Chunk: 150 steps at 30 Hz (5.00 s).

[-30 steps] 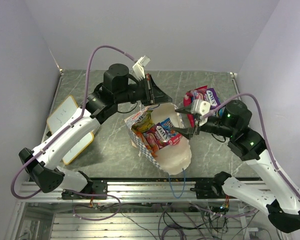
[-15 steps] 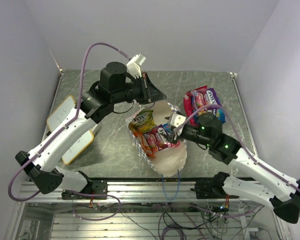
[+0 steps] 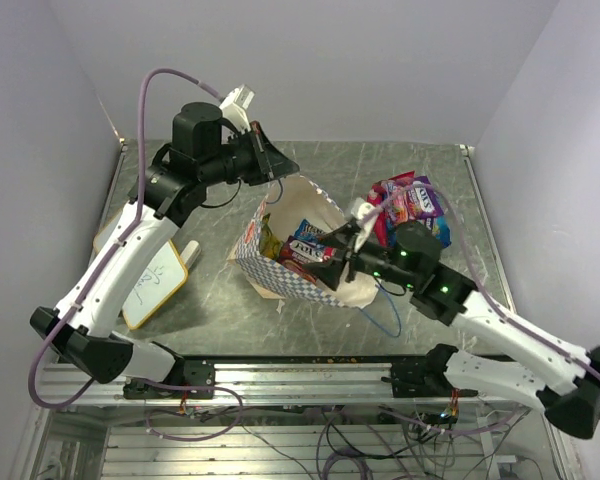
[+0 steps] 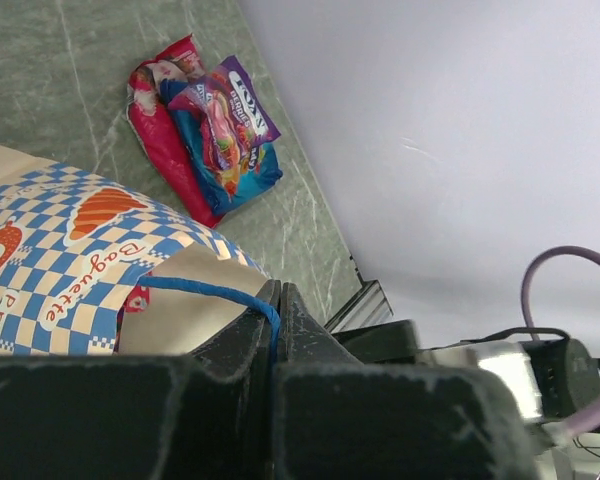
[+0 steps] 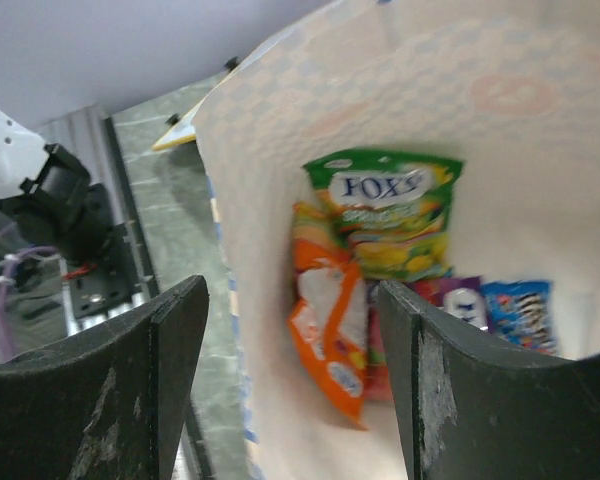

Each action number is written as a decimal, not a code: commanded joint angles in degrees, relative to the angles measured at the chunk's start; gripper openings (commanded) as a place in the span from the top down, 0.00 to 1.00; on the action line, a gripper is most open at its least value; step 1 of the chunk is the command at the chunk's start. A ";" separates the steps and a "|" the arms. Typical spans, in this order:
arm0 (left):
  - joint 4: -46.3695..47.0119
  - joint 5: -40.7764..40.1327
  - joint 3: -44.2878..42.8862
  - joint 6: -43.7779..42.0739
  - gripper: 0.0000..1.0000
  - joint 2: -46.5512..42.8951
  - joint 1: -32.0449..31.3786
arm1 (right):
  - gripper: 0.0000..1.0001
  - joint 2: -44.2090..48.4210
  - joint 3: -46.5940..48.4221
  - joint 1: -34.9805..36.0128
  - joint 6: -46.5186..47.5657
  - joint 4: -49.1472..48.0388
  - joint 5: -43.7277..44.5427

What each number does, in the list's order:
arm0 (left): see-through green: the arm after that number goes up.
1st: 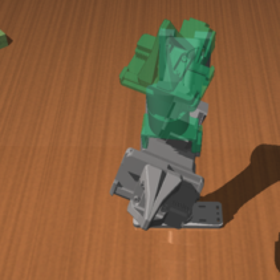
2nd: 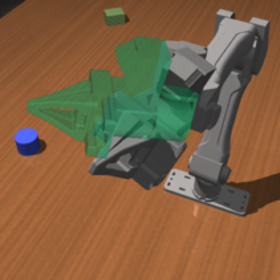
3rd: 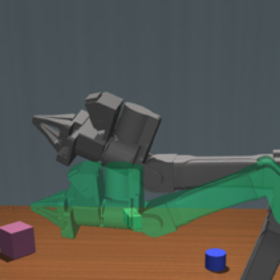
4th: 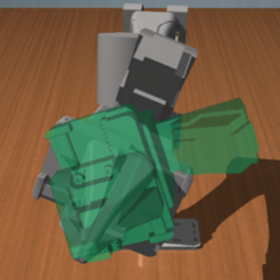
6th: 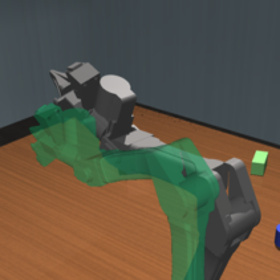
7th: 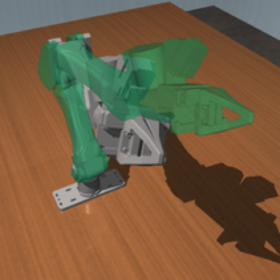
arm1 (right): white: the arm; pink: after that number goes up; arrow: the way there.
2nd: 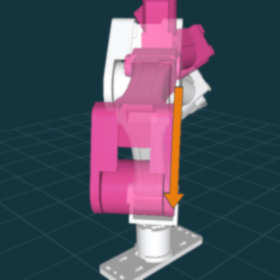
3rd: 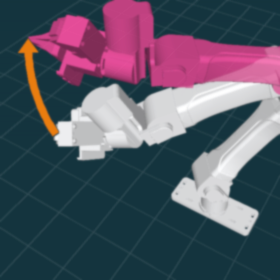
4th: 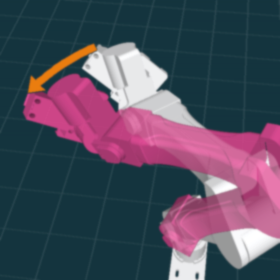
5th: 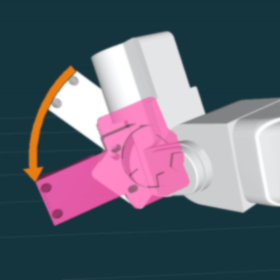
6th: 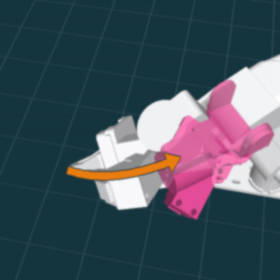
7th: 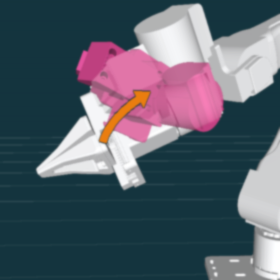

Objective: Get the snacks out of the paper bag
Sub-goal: Adjust the paper bag at the center of the board, then take out the snack from the paper bag, then place the snack at the center of the board.

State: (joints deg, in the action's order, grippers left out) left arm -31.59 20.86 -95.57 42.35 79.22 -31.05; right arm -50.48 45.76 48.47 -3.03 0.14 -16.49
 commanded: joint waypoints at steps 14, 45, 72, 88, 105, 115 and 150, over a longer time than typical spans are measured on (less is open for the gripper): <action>-2.74 7.99 -8.17 -3.07 0.93 2.81 10.92 | 0.92 -20.42 7.52 6.33 -7.77 -5.95 2.18; 8.54 14.15 17.01 6.55 0.93 -10.70 0.13 | 0.76 -35.45 6.98 23.09 -2.30 -15.00 21.53; 10.00 9.44 19.76 9.50 0.93 -15.86 -1.70 | 0.33 -34.27 0.59 22.94 31.65 -30.41 29.25; 9.13 9.38 19.19 10.91 0.93 -14.67 -1.99 | 0.55 -51.63 5.06 18.59 21.80 -40.58 30.63; 8.08 3.50 21.06 10.11 0.93 -16.84 -2.09 | 1.00 -40.37 7.82 14.56 17.77 -21.95 25.28; 6.33 1.38 20.06 9.22 0.93 -15.28 -2.00 | 1.00 -16.81 1.90 14.67 15.29 -9.00 28.34; 7.91 -2.45 24.96 8.01 0.93 -10.72 -1.98 | 1.00 3.62 33.28 14.72 19.11 26.84 48.80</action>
State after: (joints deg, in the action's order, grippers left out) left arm -22.57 19.53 -69.91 52.62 68.42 -32.80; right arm -48.84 77.25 63.33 14.33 31.66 26.92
